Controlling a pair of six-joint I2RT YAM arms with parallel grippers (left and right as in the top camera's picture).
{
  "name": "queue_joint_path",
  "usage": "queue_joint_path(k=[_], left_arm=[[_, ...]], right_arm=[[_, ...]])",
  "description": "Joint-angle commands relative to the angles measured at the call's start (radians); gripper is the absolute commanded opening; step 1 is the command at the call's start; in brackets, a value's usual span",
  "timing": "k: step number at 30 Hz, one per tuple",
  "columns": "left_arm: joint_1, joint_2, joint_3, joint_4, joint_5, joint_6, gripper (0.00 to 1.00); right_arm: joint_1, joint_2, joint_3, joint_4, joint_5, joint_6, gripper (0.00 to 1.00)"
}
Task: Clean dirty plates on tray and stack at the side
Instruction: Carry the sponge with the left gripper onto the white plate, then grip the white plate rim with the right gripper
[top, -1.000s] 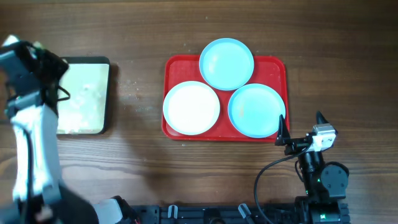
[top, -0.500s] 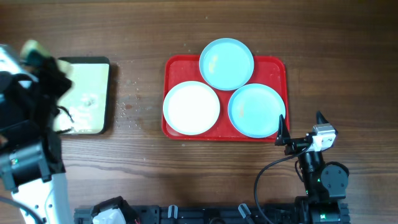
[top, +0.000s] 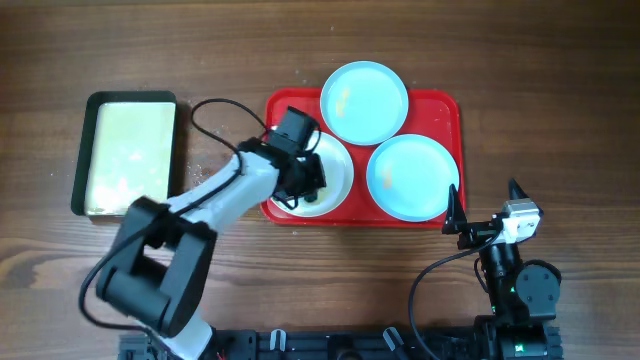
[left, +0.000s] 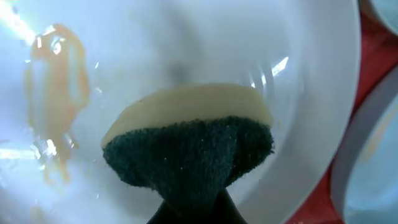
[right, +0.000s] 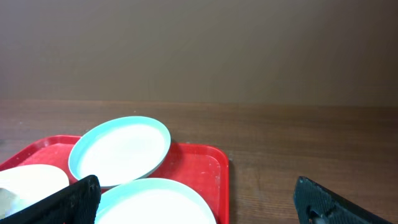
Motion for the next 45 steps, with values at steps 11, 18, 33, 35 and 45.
queue_joint_path(k=[11, 18, 33, 35, 45], left_arm=[[-0.024, -0.060, 0.059, -0.006, -0.187, -0.020, 0.63], [0.010, -0.203, 0.059, -0.061, -0.192, -0.021, 0.70], [0.170, -0.226, 0.059, -0.156, -0.192, -0.021, 0.91], [0.170, -0.226, 0.058, -0.164, -0.192, -0.021, 0.94], [0.170, -0.226, 0.058, -0.164, -0.192, -0.021, 1.00]], right_arm=[[0.006, -0.004, -0.001, 0.045, -0.047, 0.042, 1.00], [0.006, -0.004, 0.010, 0.577, -0.306, 0.433, 1.00], [0.034, 0.980, 0.998, -0.276, -0.738, 0.161, 1.00], [0.034, 1.073, 0.998, -0.155, -0.814, 0.395, 1.00], [0.282, 1.694, 1.266, -0.537, -0.427, 0.246, 0.99]])
